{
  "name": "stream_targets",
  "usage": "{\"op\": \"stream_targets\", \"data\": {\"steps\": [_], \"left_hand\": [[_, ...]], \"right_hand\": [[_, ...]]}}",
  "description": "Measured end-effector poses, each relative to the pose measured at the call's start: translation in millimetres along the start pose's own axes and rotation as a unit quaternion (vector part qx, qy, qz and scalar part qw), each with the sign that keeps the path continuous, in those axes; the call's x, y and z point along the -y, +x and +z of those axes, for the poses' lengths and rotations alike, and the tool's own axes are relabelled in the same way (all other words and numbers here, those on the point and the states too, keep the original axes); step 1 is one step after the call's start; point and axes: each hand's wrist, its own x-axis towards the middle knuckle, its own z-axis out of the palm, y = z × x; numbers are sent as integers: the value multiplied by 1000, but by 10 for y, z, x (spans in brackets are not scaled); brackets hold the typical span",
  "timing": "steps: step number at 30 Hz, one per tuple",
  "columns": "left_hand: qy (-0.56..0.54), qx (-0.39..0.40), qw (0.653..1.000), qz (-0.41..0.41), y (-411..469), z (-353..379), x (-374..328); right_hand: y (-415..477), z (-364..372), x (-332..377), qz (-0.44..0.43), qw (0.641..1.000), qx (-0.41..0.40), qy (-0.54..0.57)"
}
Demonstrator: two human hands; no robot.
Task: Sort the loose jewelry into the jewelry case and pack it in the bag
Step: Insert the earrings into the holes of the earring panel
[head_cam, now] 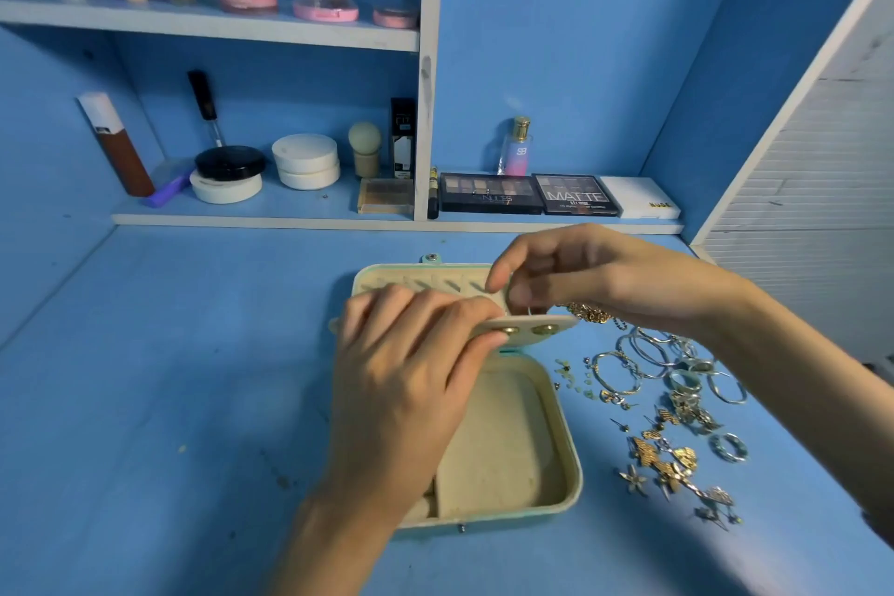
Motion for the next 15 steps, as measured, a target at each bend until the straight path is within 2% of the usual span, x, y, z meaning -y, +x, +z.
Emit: {"op": "stream_targets", "data": {"steps": [6, 11, 15], "left_hand": [[-4, 11, 1000, 9, 174, 116, 179], [34, -4, 999, -13, 244, 257, 263], [45, -9, 999, -22, 233, 315, 284]], "right_hand": [[-94, 34, -175, -55, 983, -165, 65], [-101, 138, -261, -82, 974, -208, -27], [-31, 247, -330, -111, 952, -270, -92]]}}
